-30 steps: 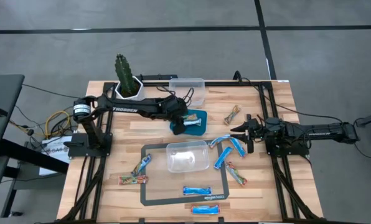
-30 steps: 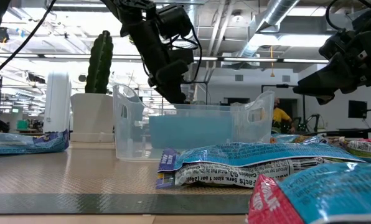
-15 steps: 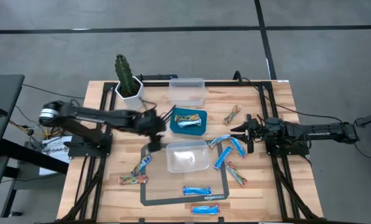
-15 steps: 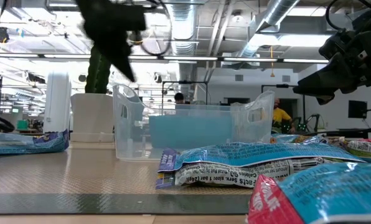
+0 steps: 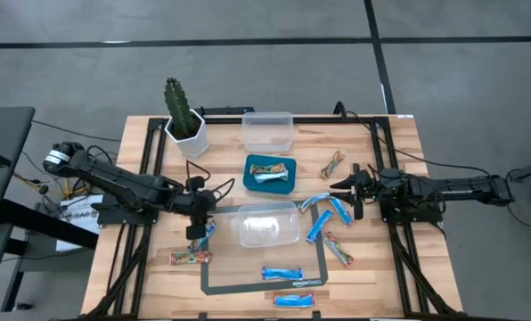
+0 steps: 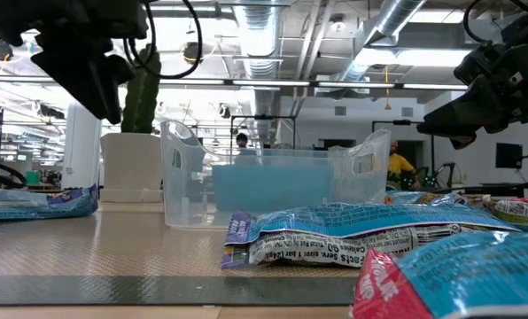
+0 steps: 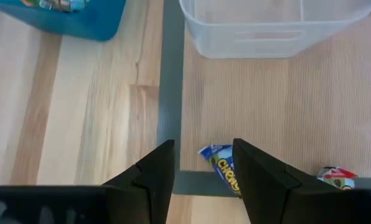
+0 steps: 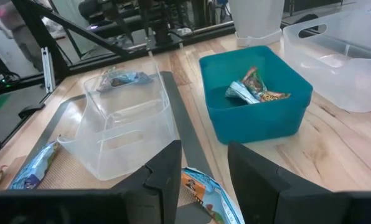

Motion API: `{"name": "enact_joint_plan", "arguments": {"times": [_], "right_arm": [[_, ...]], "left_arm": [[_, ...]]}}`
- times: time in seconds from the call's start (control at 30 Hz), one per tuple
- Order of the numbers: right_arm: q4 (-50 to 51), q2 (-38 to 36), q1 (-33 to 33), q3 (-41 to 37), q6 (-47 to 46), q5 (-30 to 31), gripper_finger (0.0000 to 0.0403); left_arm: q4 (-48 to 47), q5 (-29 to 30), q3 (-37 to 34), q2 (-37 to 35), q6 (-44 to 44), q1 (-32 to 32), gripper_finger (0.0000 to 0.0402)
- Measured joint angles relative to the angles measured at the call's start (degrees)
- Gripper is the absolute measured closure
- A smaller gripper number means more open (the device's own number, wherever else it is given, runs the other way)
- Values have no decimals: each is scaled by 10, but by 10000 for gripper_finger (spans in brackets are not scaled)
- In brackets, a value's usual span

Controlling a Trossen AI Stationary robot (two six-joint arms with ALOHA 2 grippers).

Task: Pick and place Granola Bars by type
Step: Put the blue granola bar into the top transparent bin

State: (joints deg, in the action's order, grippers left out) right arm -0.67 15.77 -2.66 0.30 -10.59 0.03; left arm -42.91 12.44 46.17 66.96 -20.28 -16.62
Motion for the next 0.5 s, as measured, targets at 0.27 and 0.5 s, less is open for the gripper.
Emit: {"name": "enact_joint_plan", "arguments": {"times": [0.27,0.5], "right_arm": [[0,0,0,0,0,0,278],[0,0,0,0,0,0,278]], "left_arm": [[-54,-15,0,17,-169,6,248],[-59,-97,0,57,-268,-6,248]]}}
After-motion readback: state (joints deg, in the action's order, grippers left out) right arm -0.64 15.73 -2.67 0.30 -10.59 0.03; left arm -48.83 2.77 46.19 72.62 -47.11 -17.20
